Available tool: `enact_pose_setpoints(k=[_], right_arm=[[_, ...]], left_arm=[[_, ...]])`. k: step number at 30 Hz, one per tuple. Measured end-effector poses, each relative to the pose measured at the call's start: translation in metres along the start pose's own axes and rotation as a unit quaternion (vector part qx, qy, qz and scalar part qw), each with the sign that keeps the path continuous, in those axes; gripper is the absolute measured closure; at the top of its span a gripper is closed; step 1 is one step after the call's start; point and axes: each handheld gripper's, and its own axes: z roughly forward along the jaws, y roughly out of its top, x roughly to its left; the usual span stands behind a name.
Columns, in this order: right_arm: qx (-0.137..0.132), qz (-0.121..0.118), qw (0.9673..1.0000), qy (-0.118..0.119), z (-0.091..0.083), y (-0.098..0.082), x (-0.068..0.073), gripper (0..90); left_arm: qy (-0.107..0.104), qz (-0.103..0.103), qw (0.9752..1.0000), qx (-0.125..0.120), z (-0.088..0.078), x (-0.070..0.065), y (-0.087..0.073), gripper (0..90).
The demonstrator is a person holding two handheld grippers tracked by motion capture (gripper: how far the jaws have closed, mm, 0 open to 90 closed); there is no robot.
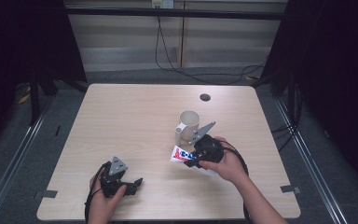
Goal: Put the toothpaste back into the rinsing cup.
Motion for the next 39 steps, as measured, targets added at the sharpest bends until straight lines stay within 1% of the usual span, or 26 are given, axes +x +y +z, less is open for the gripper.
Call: enact_pose_setpoints(k=[1, 4, 6, 8, 9, 13, 14, 16, 17, 18, 22, 24, 26, 27, 28, 30, 31, 32, 33, 36, 39], right_arm=[[-0.005, -0.002, 1.0, -0.002, -0.001, 0.0, -0.001, 68.0], [-0.028, 0.008, 0.9996, -0.004, -0.008, -0.001, -0.003, 67.9], [-0.031, 0.01, 0.9994, -0.006, -0.01, -0.001, -0.003, 67.8], [-0.051, 0.015, 0.9985, -0.012, -0.018, 0.001, -0.004, 67.8], [-0.054, 0.02, 0.9983, -0.012, -0.02, 0.001, -0.004, 67.7], [-0.075, 0.025, 0.9967, -0.016, -0.025, 0.002, -0.005, 67.7], [-0.075, 0.025, 0.9967, -0.016, -0.025, 0.002, -0.005, 67.7], [-0.087, 0.033, 0.9955, -0.018, -0.028, 0.004, -0.007, 67.6], [-0.087, 0.033, 0.9955, -0.018, -0.028, 0.004, -0.007, 67.6], [-0.097, 0.039, 0.9942, -0.022, -0.03, 0.005, -0.009, 67.6], [-0.119, 0.049, 0.9912, -0.029, -0.034, 0.007, -0.013, 67.6], [-0.129, 0.054, 0.9897, -0.029, -0.036, 0.008, -0.014, 67.6], [-0.144, 0.063, 0.9872, -0.028, -0.039, 0.009, -0.016, 67.6], [-0.144, 0.063, 0.9872, -0.028, -0.039, 0.009, -0.016, 67.6], [-0.154, 0.067, 0.9853, -0.032, -0.042, 0.01, -0.017, 67.6], [-0.16, 0.069, 0.9841, -0.033, -0.044, 0.01, -0.019, 67.6], [-0.16, 0.069, 0.9841, -0.033, -0.044, 0.01, -0.019, 67.6], [-0.172, 0.076, 0.9817, -0.032, -0.046, 0.01, -0.021, 67.6], [-0.172, 0.076, 0.9817, -0.032, -0.046, 0.01, -0.021, 67.6], [-0.186, 0.084, 0.9784, -0.032, -0.05, 0.01, -0.024, 67.5], [-0.19, 0.084, 0.9776, -0.036, -0.052, 0.012, -0.024, 67.5]], left_arm=[[0.0, 0.0, 1.0, 0.0, 0.0, 0.0, 0.0, 14.8], [0.0, 0.0, 1.0, 0.0, 0.0, 0.0, 0.0, 14.8], [0.0, 0.0, 1.0, 0.0, 0.0, 0.0, 0.0, 14.8], [0.0, 0.0, 1.0, 0.0, 0.0, 0.0, 0.0, 14.8], [0.0, 0.0, 1.0, 0.0, 0.0, 0.0, 0.0, 14.8], [0.0, 0.0, 1.0, 0.0, 0.0, 0.0, 0.0, 14.8], [0.0, 0.0, 1.0, 0.0, 0.0, 0.0, 0.0, 14.8], [0.0, 0.0, 1.0, 0.0, 0.0, 0.0, 0.0, 14.8], [0.0, 0.0, 1.0, 0.0, 0.0, 0.0, 0.0, 14.8], [0.0, 0.0, 1.0, 0.0, 0.0, 0.0, 0.0, 14.8], [0.0, 0.0, 1.0, 0.0, 0.0, 0.0, 0.0, 14.8], [0.0, 0.0, 1.0, 0.0, 0.0, 0.0, 0.0, 14.8], [0.0, 0.0, 1.0, 0.0, 0.0, 0.0, 0.0, 14.8], [0.0, 0.0, 1.0, 0.0, 0.0, 0.0, 0.0, 14.8], [0.0, 0.0, 1.0, 0.0, 0.0, 0.0, 0.0, 14.8], [0.0, 0.0, 1.0, 0.0, 0.0, 0.0, 0.0, 14.8], [0.0, 0.0, 1.0, 0.0, 0.0, 0.0, 0.0, 14.8], [0.0, 0.0, 1.0, 0.0, 0.0, 0.0, 0.0, 14.8], [0.0, 0.0, 1.0, 0.0, 0.0, 0.0, 0.0, 14.8], [0.0, 0.0, 1.0, 0.0, 0.0, 0.0, 0.0, 14.8], [0.0, 0.0, 1.0, 0.0, 0.0, 0.0, 0.0, 14.8]])
